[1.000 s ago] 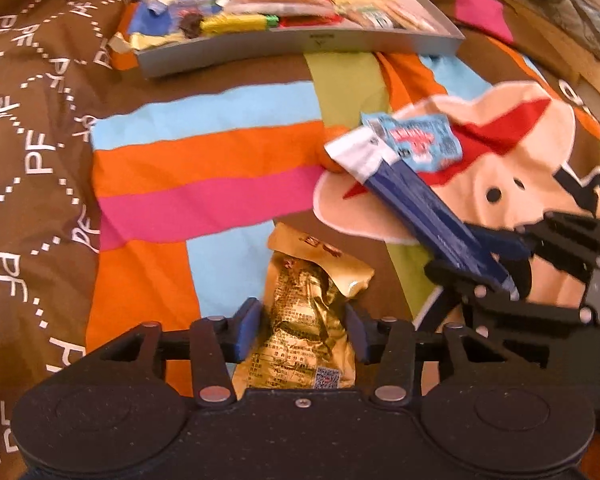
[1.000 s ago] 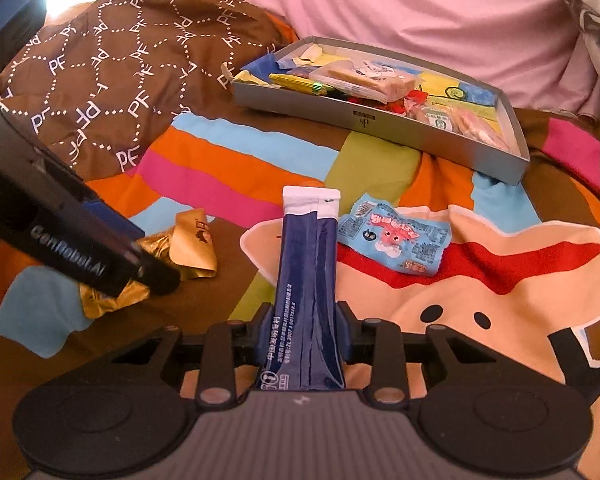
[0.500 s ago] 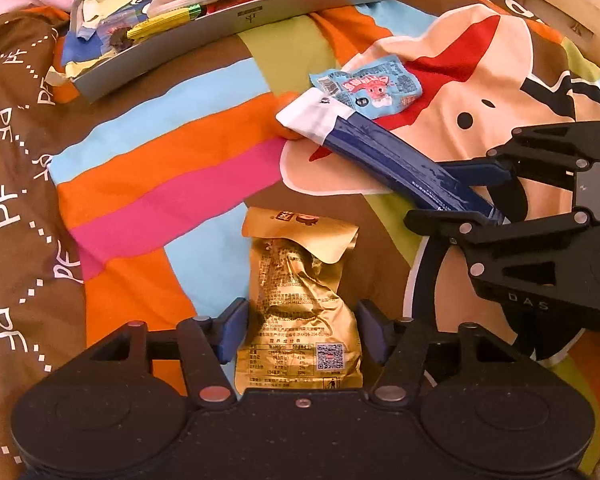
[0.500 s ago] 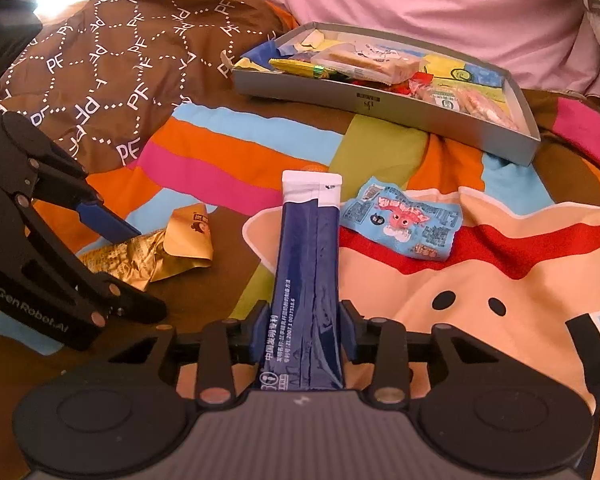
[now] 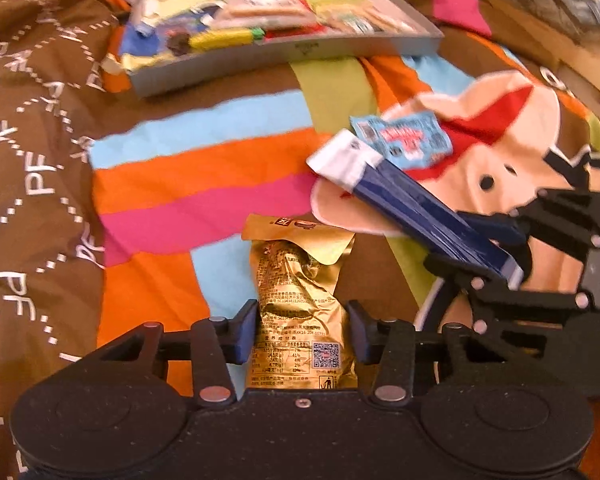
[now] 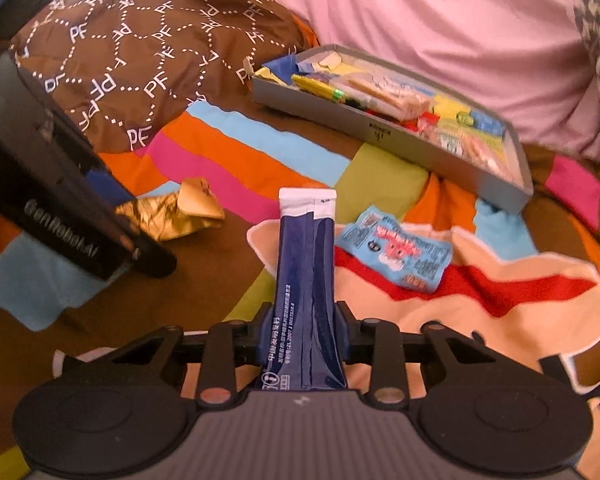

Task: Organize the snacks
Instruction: 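Lift both held packets off the bedspread and carry them toward the grey tray, then lower the gold foil packet into the tray with the left tool while the right tool lowers the blue stick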

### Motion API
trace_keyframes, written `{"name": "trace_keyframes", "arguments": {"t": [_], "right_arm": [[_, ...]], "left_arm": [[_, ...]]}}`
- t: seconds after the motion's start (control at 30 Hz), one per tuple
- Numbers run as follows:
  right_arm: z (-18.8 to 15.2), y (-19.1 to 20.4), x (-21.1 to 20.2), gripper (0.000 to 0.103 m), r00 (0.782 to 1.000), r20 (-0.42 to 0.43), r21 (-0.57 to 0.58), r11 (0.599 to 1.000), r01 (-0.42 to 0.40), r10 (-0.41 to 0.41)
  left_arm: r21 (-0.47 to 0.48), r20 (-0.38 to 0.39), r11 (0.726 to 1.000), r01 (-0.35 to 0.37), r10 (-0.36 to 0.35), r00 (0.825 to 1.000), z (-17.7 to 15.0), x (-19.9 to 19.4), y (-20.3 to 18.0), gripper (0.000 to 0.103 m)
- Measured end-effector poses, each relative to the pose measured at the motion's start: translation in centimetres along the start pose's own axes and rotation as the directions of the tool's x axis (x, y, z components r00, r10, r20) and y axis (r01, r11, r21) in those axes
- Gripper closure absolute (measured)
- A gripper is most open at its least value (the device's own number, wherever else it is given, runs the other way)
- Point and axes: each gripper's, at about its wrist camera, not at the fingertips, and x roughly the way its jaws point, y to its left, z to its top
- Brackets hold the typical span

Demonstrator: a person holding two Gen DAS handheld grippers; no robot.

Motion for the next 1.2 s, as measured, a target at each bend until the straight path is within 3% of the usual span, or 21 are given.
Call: {"name": "trace_keyframes", "arguments": {"t": [0.3, 0.6, 0.87, 1.2], "right_arm": [[-0.3, 1.7, -0.4, 0.068, 0.984, 0.112, -0.172, 0.972, 0.159, -0.142], [-0.6, 2.2, -0.1, 0.069, 0.969, 0.146, -0.253, 0.939, 0.232, -0.199], [0.1, 2.0, -0.5, 0.069, 0.932, 0.244, -0.314, 0.888, 0.337, -0.268], [4.9, -1.8, -0.1, 0.069, 0.861, 0.375, -0.326, 0.821, 0.468, -0.342]], "left_arm": [[-0.027, 0.129, 0.997, -0.076, 0.079, 0.988, 0.6, -1.2, -0.3, 0.055], [-0.067, 0.148, 0.994, -0.084, 0.093, 0.985, 0.7, -1.5, 0.0, 0.055], [-0.085, 0.198, 0.992, -0.098, 0.113, 0.974, 2.6, -1.9, 0.3, 0.055], [-0.081, 0.326, 0.988, -0.131, 0.150, 0.933, 10.3, -2.5, 2.0, 0.054]]}}
